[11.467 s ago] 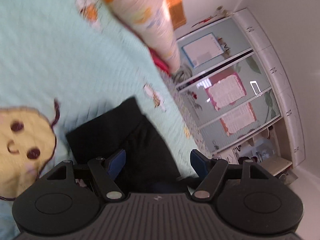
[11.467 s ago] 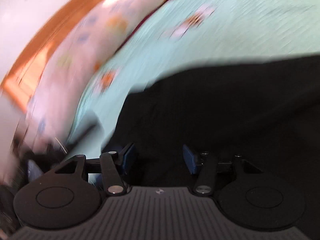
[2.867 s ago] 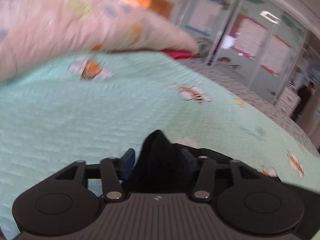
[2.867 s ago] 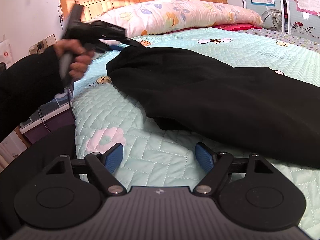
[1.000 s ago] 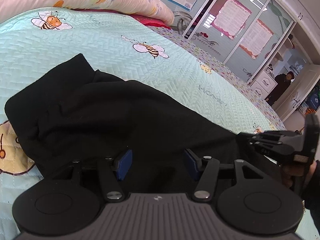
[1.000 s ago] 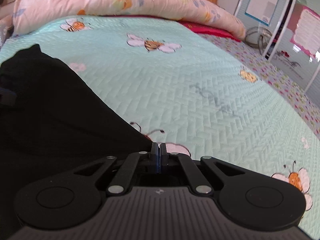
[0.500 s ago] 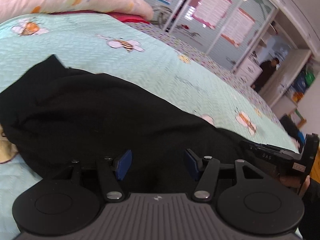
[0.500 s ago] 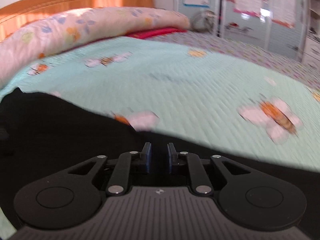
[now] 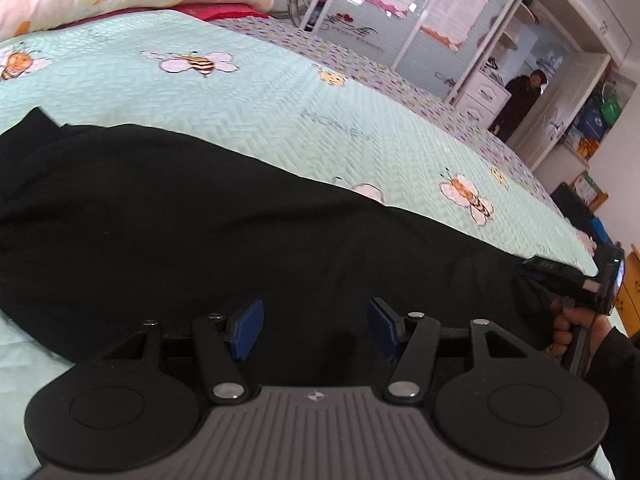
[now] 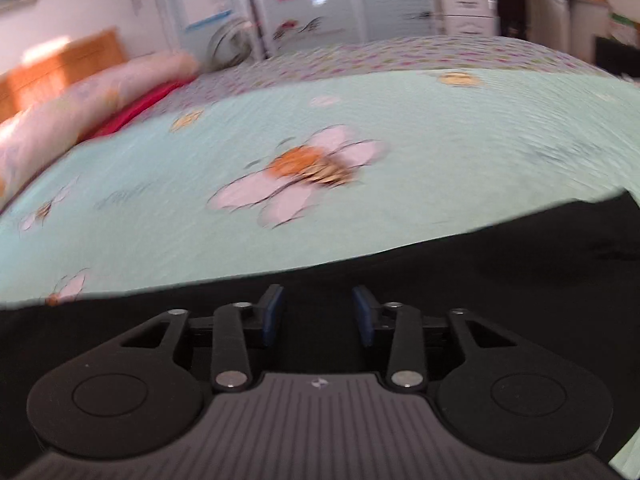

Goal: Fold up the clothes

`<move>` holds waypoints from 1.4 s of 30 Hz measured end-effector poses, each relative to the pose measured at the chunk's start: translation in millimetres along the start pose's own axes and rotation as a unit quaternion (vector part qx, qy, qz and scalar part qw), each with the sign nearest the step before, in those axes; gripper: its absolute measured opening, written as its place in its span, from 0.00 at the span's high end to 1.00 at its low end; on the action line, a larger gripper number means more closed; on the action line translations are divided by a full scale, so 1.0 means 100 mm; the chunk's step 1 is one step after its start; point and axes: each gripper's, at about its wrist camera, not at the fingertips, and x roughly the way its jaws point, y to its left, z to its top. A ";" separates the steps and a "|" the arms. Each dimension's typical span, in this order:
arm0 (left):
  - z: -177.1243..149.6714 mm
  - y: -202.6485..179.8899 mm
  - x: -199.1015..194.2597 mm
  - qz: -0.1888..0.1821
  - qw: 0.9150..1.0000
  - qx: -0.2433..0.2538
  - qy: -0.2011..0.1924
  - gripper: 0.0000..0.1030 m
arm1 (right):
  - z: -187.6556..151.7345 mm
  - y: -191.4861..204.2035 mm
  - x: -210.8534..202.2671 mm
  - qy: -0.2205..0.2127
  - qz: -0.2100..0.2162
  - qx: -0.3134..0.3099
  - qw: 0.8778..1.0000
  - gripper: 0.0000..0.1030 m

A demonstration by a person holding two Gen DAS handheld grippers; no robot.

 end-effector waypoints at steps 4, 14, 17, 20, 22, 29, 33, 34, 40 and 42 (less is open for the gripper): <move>0.00 -0.18 0.04 -0.003 1.000 0.015 0.005 0.41 | 0.11 -0.67 -0.21 -0.048 -0.021 0.119 0.992 0.67; -0.01 -0.34 0.00 0.016 1.000 0.024 0.007 0.41 | 0.04 -1.31 -0.77 -0.120 0.005 0.203 0.972 0.72; 0.01 -0.16 -0.12 0.039 0.999 0.004 -0.006 0.41 | -0.19 -0.97 -1.00 -0.096 0.078 0.170 0.978 0.67; 0.05 0.09 -0.28 0.056 0.997 -0.041 -0.023 0.41 | -0.46 -0.52 -1.13 -0.065 0.146 0.143 0.977 0.65; 0.07 0.27 -0.40 0.065 0.995 -0.074 -0.032 0.41 | -0.67 -0.17 -1.16 -0.038 0.182 0.133 0.974 0.64; -0.30 0.61 -0.49 0.036 0.982 -0.187 0.005 0.41 | -1.33 1.01 -1.13 0.102 0.307 0.095 0.942 0.56; -0.54 0.73 -0.29 -0.001 0.966 -0.258 0.012 0.40 | -1.54 1.16 -1.09 0.142 0.305 0.135 0.932 0.56; -0.56 0.74 -0.26 -0.004 0.966 -0.260 0.002 0.40 | -1.56 1.16 -1.09 0.146 0.302 0.140 0.931 0.55; -0.44 0.84 -0.43 0.008 0.974 -0.227 0.010 0.69 | -1.57 1.06 -1.27 0.132 0.278 0.143 0.941 0.51; -0.35 1.06 -0.55 0.031 0.967 -0.253 -0.026 0.65 | -1.56 1.00 -1.28 0.125 0.271 0.150 0.943 0.49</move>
